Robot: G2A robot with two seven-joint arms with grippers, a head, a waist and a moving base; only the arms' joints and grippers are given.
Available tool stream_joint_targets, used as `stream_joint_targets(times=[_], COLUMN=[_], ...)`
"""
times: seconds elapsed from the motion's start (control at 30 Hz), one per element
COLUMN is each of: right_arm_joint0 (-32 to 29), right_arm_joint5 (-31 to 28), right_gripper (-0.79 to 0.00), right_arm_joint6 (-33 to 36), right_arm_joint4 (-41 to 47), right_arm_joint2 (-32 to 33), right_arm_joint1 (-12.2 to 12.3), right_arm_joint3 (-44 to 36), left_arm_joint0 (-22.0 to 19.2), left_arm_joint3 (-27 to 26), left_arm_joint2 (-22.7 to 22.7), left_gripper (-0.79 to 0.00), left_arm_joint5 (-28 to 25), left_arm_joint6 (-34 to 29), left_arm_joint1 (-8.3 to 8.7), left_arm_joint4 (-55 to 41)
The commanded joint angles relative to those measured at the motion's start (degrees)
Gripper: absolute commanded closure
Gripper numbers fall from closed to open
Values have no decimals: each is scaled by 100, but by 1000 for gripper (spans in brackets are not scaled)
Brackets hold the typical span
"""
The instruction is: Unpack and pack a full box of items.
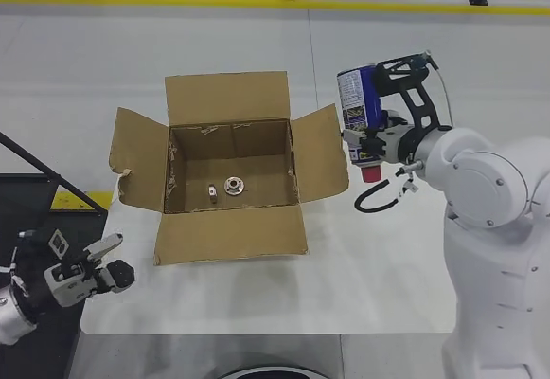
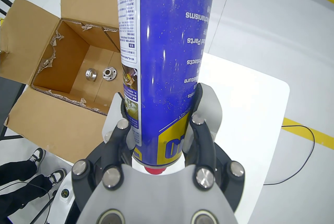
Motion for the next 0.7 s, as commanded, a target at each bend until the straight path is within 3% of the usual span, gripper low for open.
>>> stream_joint_targets(times=[0.0, 0.1, 0.27, 0.4, 0.67], right_arm_joint0=[31, 69, 111, 128, 133], right_arm_joint5=[-21, -27, -24, -3, 42], right_gripper=[0, 0, 0, 0, 0], right_arm_joint6=[10, 25, 35, 57, 83], right_arm_joint4=[1, 8, 35, 38, 62], right_arm_joint2=[19, 40, 53, 33, -3], right_arm_joint1=[13, 33, 64, 86, 129], right_arm_joint3=[6, -4, 0, -16, -79], left_arm_joint0=[74, 127, 169, 248, 414], left_arm_joint3=[-29, 12, -94, -188, -358], left_arm_joint2=[254, 627, 1246, 1518, 1825], left_gripper=[-785, -785, -785, -785, -785], left_arm_joint5=[-116, -228, -665, -1016, -1262], left_arm_joint6=[255, 581, 1721, 2345, 2800], left_arm_joint1=[-5, -31, -117, -171, -213], left_arm_joint4=[255, 206, 238, 190, 206])
